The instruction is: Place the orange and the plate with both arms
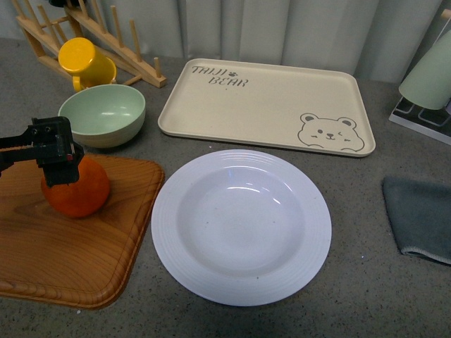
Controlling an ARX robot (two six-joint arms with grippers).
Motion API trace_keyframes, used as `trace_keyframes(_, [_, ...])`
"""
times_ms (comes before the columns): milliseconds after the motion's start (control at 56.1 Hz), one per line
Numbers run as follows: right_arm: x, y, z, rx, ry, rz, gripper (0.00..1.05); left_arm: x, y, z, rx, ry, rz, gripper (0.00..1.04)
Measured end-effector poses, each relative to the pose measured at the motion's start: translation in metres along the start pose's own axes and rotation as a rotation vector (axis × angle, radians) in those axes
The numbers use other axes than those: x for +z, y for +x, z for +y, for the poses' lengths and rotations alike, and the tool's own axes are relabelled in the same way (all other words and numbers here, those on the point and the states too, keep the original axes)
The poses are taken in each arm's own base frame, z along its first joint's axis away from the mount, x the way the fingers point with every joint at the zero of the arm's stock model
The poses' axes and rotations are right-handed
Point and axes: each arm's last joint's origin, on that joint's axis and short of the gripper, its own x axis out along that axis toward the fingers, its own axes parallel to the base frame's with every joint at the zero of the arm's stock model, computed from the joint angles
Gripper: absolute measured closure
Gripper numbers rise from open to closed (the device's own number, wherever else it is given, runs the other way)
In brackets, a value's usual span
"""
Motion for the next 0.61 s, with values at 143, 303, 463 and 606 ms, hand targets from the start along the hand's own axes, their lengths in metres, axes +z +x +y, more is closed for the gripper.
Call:
trace_keyframes(143, [0.000, 0.000, 0.000, 0.000, 0.000, 0.000, 0.09, -0.001, 0.004, -0.001, -0.023, 0.001, 0.011, 0.07])
trace_keyframes(303, [0.000, 0.000, 0.000, 0.000, 0.000, 0.000, 0.09, -0.005, 0.006, -0.007, -0.060, 0.012, 0.034, 0.07])
trace_keyframes(463, [0.000, 0.000, 0.000, 0.000, 0.000, 0.000, 0.09, -0.010, 0.011, -0.010, -0.080, 0.021, 0.061, 0.07])
trace_keyframes(606, [0.000, 0.000, 0.000, 0.000, 0.000, 0.000, 0.09, -0.016, 0.016, -0.011, -0.083, 0.025, 0.089, 0.07])
